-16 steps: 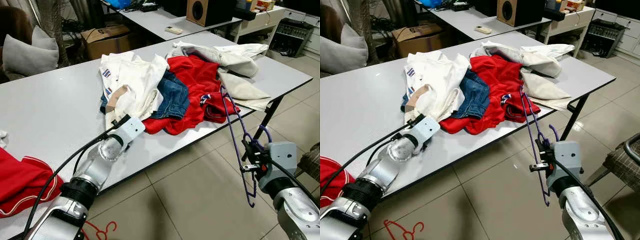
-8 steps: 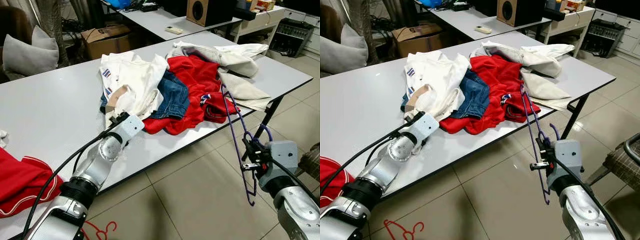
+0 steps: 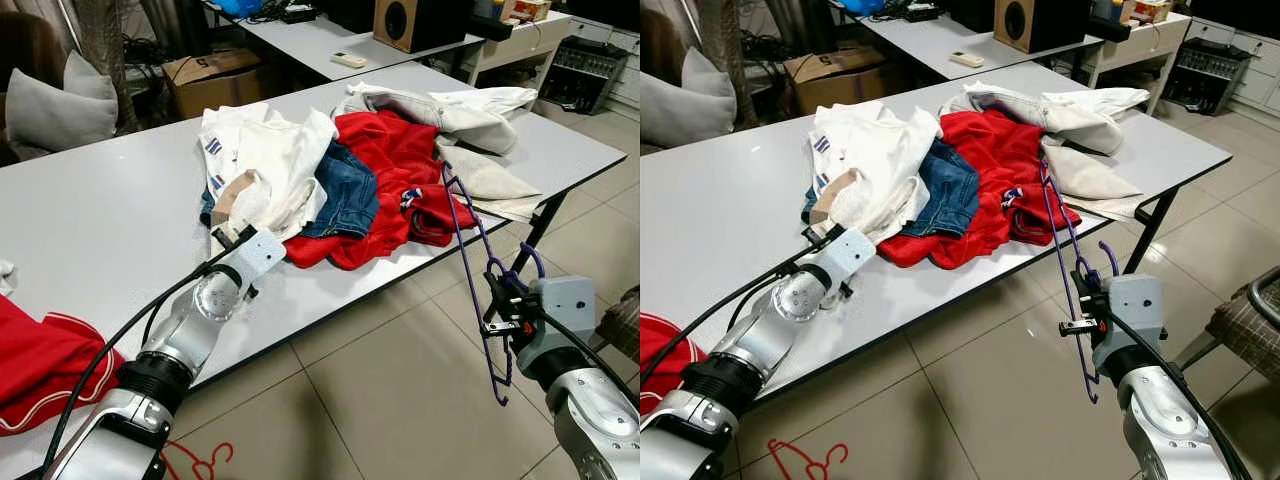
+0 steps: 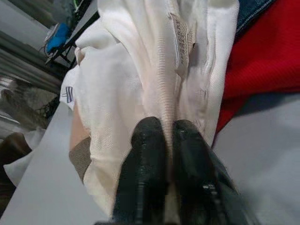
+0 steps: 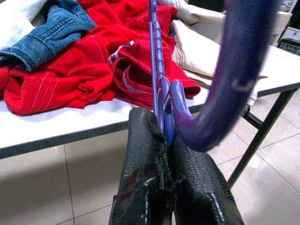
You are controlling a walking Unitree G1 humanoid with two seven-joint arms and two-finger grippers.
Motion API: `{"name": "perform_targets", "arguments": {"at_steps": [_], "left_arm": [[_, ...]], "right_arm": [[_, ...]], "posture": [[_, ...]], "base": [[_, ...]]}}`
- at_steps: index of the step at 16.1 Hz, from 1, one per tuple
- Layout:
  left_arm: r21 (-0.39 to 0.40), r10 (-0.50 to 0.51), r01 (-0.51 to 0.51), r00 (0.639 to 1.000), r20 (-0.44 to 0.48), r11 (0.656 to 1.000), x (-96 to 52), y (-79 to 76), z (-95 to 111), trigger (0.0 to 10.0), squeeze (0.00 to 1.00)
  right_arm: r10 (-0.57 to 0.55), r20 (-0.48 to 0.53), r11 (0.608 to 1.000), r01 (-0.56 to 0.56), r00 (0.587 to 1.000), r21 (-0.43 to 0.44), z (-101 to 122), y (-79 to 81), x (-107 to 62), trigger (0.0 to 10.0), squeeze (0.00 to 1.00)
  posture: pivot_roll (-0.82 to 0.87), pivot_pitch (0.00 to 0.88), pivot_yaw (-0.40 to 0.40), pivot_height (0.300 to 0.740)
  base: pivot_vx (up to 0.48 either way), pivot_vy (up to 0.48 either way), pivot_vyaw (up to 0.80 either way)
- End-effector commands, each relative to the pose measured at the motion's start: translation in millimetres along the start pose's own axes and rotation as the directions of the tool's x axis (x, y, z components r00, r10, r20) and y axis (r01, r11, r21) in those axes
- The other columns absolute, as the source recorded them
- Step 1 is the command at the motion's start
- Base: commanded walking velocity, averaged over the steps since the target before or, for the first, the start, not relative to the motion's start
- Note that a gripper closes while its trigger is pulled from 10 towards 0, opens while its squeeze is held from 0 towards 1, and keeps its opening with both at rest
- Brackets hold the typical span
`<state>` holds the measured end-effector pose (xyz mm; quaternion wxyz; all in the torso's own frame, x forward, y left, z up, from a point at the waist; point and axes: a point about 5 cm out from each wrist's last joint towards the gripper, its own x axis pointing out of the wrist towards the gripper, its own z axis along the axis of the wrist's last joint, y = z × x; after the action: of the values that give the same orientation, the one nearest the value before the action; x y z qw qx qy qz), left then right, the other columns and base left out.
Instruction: Hang hanger
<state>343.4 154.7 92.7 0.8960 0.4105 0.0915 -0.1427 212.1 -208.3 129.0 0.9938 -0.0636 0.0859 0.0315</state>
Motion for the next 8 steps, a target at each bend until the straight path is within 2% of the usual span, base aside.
{"name": "perform_targets", "arguments": {"at_steps": [1,4,5,6,7,8], "left_arm": [[0.005,0.001,-0.001,1.0,-0.018,1.0,2.0,7.4,-1.4,0.0,0.0],[-0.034,-0.01,0.01,1.0,-0.011,0.999,2.0,13.7,-1.2,0.0,0.0],[-0.128,-0.011,0.014,1.0,0.023,0.992,1.6,23.4,5.1,0.0,0.0],[-0.172,-0.003,0.012,0.998,0.058,0.985,0.9,32.2,10.7,0.0,0.0],[-0.183,0.018,-0.002,0.996,0.089,0.983,-0.2,43.7,16.8,0.0,0.0],[-0.193,0.038,-0.009,0.988,0.148,0.981,-3.5,60.7,27.4,0.0,0.0]], "right_arm": [[-0.01,0.034,1.0,0.01,0.999,-0.009,6.5,-1.7,0.0,10.0,0.0],[0.043,0.054,0.999,-0.043,0.998,-0.008,9.7,-1.2,0.6,10.0,0.0],[0.144,0.081,0.989,-0.146,0.986,0.01,15.8,4.6,1.2,10.0,0.0],[0.218,0.097,0.975,-0.221,0.971,0.023,19.6,9.7,1.8,10.0,0.0],[0.296,0.104,0.953,-0.301,0.95,0.038,22.4,17.0,2.6,10.0,0.0],[0.417,0.084,0.904,-0.423,0.905,0.064,23.6,29.5,3.5,10.0,0.0]], "posture": [[-0.27,0.0,0.062,0.74],[-0.26,0.0,0.063,0.74],[-0.26,0.0,0.062,0.74],[-0.25,0.0,0.063,0.74],[-0.24,0.0,0.064,0.74],[-0.23,0.0,0.063,0.74]], "base": [[0.0,0.0,0.0],[0.0,0.0,0.0],[0.0,0.0,0.0],[0.0,0.0,0.0],[0.0,0.0,0.0],[0.0,0.0,0.0]]}}
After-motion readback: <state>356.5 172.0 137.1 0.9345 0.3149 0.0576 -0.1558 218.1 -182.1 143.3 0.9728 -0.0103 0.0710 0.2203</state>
